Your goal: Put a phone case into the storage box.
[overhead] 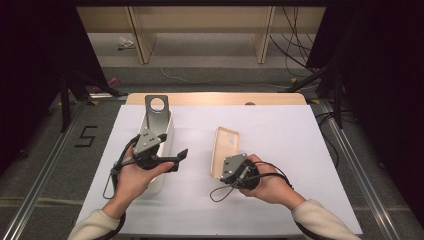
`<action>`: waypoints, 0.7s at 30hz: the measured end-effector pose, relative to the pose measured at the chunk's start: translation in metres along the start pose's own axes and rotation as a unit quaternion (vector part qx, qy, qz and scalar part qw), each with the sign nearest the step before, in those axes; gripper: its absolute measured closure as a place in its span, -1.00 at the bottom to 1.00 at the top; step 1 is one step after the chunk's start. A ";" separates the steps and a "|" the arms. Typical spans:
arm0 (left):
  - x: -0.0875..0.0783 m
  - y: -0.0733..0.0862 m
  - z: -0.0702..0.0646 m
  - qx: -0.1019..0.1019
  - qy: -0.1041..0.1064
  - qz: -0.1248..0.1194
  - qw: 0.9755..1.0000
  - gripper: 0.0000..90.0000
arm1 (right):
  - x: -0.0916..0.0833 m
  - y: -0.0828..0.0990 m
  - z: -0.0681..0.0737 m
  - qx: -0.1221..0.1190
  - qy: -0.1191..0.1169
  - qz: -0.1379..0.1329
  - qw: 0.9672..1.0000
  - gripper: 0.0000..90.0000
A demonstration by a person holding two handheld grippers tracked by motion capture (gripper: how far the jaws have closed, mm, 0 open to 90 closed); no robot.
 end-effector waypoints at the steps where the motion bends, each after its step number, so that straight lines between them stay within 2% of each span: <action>1: 0.003 -0.002 -0.001 0.000 0.001 0.003 1.000 -0.67 | 0.000 0.000 0.001 -0.001 0.001 -0.002 1.000 0.96; 4: 0.015 -0.007 -0.004 0.006 0.004 0.025 1.000 -0.66 | -0.001 -0.001 0.002 -0.002 0.003 -0.003 1.000 0.96; 12: 0.050 -0.016 -0.014 0.009 0.019 0.063 0.998 -0.60 | -0.001 -0.004 0.005 -0.006 0.002 -0.004 1.000 0.96; 18: 0.078 -0.022 -0.023 0.005 0.032 0.091 0.995 -0.46 | -0.002 -0.006 0.007 -0.008 0.003 -0.004 1.000 0.96; 21: 0.091 -0.025 -0.023 0.005 0.029 0.103 0.994 -0.38 | -0.003 -0.007 0.008 -0.009 0.001 -0.006 1.000 0.96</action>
Point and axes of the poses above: each handheld gripper's, and its own axes: x roughly forward along the jaws, y roughly out of its underside, z roughly to its left, the point moved 8 cm from there along x, roughly forward along the jaws, and after that the axes turned 7 degrees about x, right-handed, at the moved point
